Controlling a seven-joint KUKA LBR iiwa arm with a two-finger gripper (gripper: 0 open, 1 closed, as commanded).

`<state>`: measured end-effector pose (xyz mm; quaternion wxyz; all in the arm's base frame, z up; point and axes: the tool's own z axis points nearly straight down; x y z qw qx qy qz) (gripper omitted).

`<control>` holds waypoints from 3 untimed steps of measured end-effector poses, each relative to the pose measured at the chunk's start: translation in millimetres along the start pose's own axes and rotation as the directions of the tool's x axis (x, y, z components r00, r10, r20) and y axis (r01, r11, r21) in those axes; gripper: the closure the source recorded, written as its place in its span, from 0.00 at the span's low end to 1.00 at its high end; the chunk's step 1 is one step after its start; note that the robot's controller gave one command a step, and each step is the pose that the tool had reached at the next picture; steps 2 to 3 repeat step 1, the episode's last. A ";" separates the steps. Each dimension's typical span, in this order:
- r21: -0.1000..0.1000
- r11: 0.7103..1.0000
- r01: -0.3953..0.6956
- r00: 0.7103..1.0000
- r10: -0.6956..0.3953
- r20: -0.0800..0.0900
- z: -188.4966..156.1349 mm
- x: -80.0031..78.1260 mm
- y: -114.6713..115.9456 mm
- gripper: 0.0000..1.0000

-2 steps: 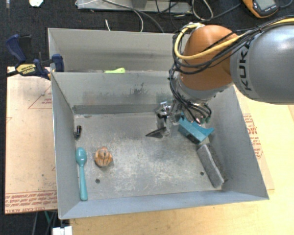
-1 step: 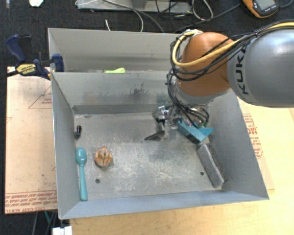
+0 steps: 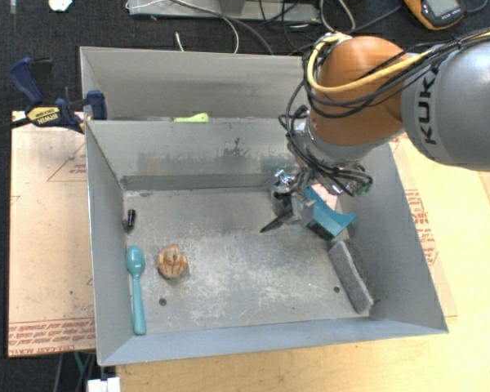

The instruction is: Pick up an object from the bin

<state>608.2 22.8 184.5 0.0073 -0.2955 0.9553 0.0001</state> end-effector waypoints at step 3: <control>-0.001 0.999 -0.042 0.999 0.042 -0.003 -36.2 0.3 1.5 1.00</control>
Offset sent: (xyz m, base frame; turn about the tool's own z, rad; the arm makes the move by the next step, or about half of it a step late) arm 0.0329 -0.0132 0.0624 -0.2896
